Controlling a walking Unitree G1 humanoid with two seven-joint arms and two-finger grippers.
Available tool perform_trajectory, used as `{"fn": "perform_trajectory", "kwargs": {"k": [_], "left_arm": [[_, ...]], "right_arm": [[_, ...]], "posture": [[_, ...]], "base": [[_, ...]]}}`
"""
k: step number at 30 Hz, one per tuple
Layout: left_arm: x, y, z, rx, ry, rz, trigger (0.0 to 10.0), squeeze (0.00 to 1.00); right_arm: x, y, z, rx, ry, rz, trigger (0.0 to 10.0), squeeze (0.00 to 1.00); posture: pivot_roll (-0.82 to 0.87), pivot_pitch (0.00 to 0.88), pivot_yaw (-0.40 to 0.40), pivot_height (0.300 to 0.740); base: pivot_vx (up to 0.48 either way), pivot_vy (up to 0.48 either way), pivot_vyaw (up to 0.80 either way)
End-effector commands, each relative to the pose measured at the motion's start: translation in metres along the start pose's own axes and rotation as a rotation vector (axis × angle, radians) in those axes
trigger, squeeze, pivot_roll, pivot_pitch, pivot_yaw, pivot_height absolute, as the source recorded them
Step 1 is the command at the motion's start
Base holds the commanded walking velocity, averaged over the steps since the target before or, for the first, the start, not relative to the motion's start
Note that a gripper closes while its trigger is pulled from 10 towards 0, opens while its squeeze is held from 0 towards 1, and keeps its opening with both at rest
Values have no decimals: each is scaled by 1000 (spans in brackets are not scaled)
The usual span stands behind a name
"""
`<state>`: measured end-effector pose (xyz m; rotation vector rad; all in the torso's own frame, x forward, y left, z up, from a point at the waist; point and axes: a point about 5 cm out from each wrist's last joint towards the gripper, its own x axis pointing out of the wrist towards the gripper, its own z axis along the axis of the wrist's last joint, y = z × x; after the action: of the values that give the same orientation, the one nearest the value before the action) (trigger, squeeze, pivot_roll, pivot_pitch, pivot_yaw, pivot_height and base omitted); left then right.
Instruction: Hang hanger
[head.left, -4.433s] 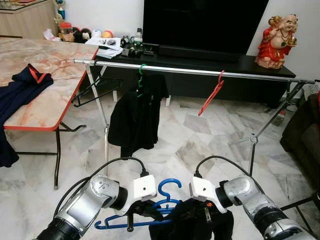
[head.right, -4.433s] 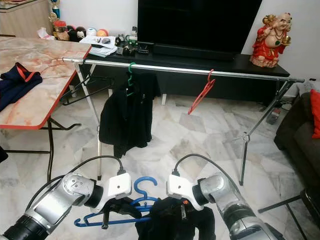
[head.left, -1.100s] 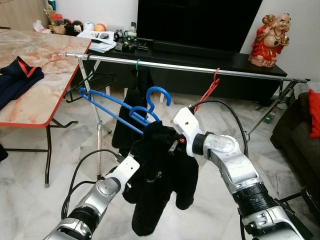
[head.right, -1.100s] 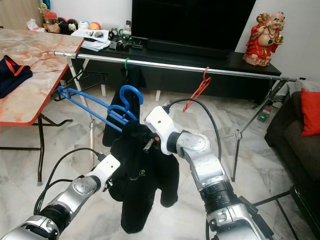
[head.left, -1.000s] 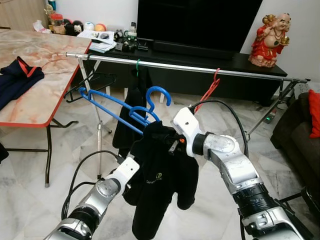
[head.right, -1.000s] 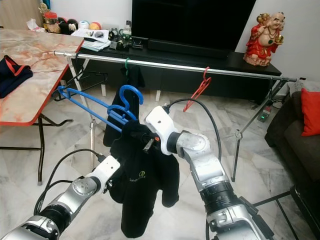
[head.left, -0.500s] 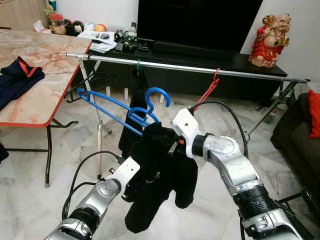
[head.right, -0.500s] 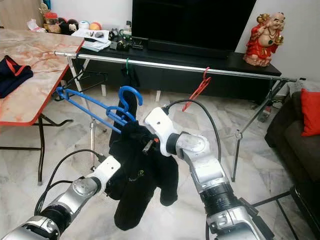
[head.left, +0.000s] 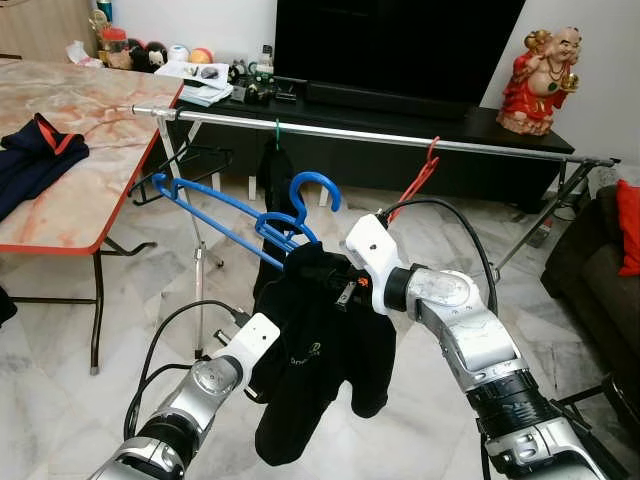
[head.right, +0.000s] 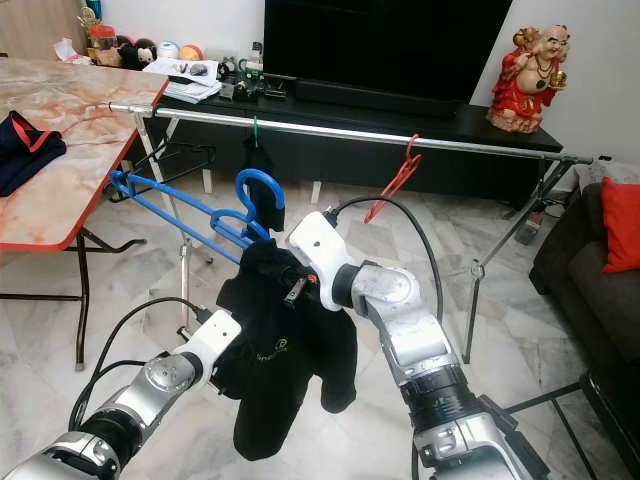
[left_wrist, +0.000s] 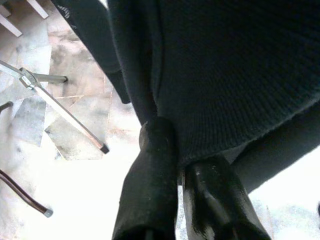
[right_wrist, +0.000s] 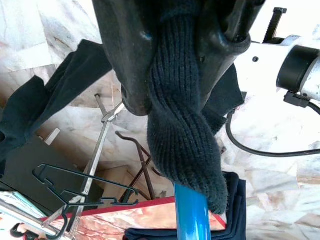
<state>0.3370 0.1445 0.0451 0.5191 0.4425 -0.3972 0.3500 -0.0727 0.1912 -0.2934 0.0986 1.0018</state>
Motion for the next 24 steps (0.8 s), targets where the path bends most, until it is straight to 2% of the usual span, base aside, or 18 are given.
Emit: {"fn": "perform_trajectory", "kwargs": {"k": [1,5,9,13,19,20,24], "left_arm": [[0,6,0,-16,-1,20,0,0],[-1,10,0,-18,-2,29,0,0],[-1,7,-3,-25,1,19,0,0],[-4,6,-12,-38,20,18,0,0],[-6,7,-19,-42,38,21,0,0],[-6,7,-20,-45,43,21,0,0],[-7,7,-21,-48,47,18,0,0]], "right_arm": [[-4,-1,7,-27,-24,-11,0,0],[-5,-1,5,-26,-19,-13,0,0],[-8,-2,-9,-91,52,-32,0,0],[-27,-13,-30,-77,105,-60,0,0],[-50,-18,-51,-42,133,-14,0,0],[-58,-21,-60,-35,170,-27,0,0],[-70,-23,-73,-6,199,-19,0,0]], "posture": [[78,0,-124,740],[80,0,-123,740],[82,0,-124,740],[76,0,-121,740],[72,0,-121,740],[73,0,-121,740],[71,0,-117,740]], "base": [[0,0,0],[0,0,0],[0,0,0],[0,0,0],[0,0,0],[0,0,0],[0,0,0]]}}
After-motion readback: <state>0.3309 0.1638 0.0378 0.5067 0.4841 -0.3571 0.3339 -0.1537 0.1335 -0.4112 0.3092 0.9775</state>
